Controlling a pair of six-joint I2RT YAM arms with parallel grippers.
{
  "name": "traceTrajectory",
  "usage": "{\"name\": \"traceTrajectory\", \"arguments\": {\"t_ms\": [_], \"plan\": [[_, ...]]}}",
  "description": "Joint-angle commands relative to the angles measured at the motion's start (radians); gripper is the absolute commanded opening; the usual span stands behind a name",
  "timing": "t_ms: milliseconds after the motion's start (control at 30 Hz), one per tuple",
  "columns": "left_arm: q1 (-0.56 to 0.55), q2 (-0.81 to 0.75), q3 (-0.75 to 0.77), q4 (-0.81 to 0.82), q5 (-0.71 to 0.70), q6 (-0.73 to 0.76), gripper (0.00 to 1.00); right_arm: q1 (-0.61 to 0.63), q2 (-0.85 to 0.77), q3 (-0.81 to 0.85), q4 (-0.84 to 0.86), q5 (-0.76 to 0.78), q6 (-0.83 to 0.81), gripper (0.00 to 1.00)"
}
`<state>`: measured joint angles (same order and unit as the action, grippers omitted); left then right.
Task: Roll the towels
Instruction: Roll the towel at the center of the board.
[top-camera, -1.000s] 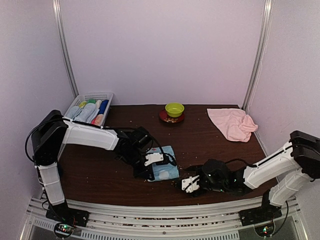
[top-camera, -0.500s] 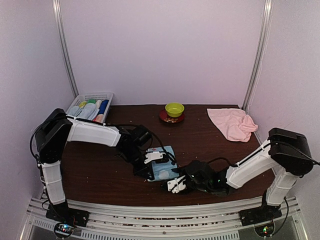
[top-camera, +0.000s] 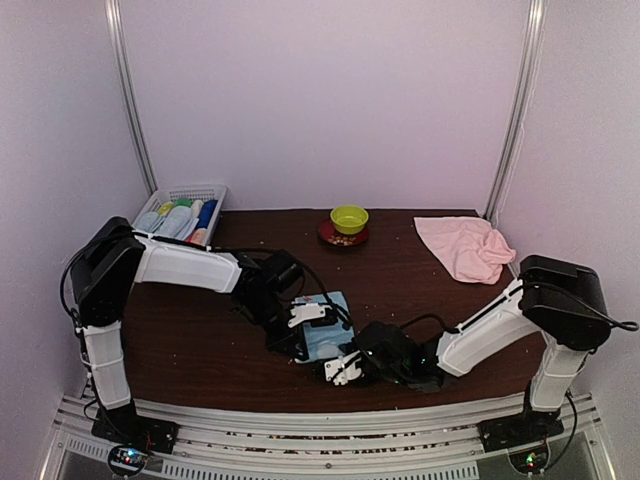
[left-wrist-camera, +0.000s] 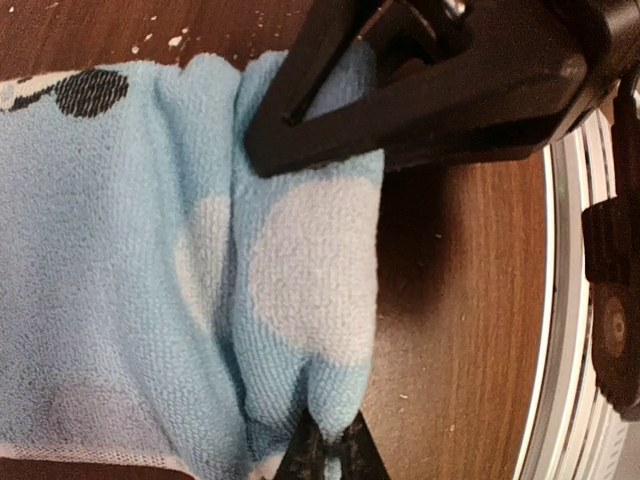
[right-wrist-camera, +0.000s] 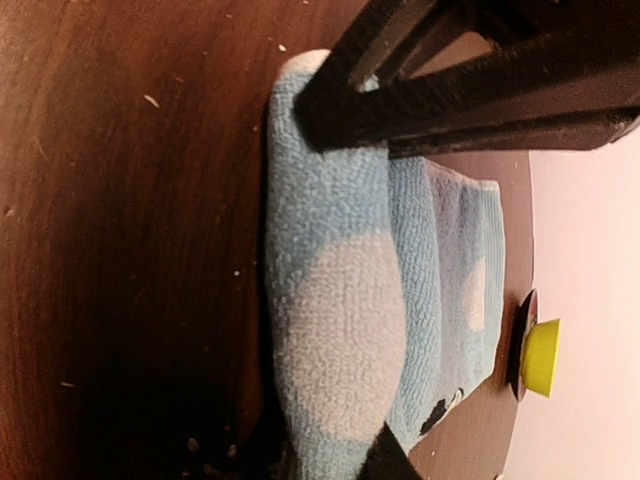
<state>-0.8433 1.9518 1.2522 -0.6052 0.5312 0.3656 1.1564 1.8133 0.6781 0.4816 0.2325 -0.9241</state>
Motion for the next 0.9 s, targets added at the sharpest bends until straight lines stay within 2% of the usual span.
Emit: {"name": "traceTrajectory", "arguments": {"t_ms": [0, 167, 233, 300, 400, 667, 867], "plan": [[0.008, -0.017, 0.001, -0.029, -0.017, 0.006, 0.07, 0.005, 0.019, 0.047, -0.111, 0.003, 0.042, 0.11], [0.008, -0.036, -0.002, -0.022, -0.057, -0.006, 0.23, 0.005, 0.013, 0.081, -0.193, -0.040, 0.082, 0.03], [0.008, -0.064, -0.015, -0.001, -0.085, -0.020, 0.36, 0.001, 0.011, 0.099, -0.240, -0.062, 0.097, 0.02], [0.009, -0.109, -0.035, 0.030, -0.120, -0.038, 0.55, -0.007, 0.009, 0.118, -0.288, -0.085, 0.116, 0.01], [0.008, -0.183, -0.068, 0.078, -0.169, -0.062, 0.67, -0.028, 0.002, 0.149, -0.365, -0.148, 0.153, 0.00], [-0.010, -0.395, -0.214, 0.301, -0.365, -0.130, 0.81, -0.075, 0.005, 0.221, -0.514, -0.306, 0.243, 0.00], [-0.065, -0.504, -0.371, 0.520, -0.503, -0.123, 0.82, -0.135, 0.067, 0.345, -0.683, -0.482, 0.294, 0.01]]}}
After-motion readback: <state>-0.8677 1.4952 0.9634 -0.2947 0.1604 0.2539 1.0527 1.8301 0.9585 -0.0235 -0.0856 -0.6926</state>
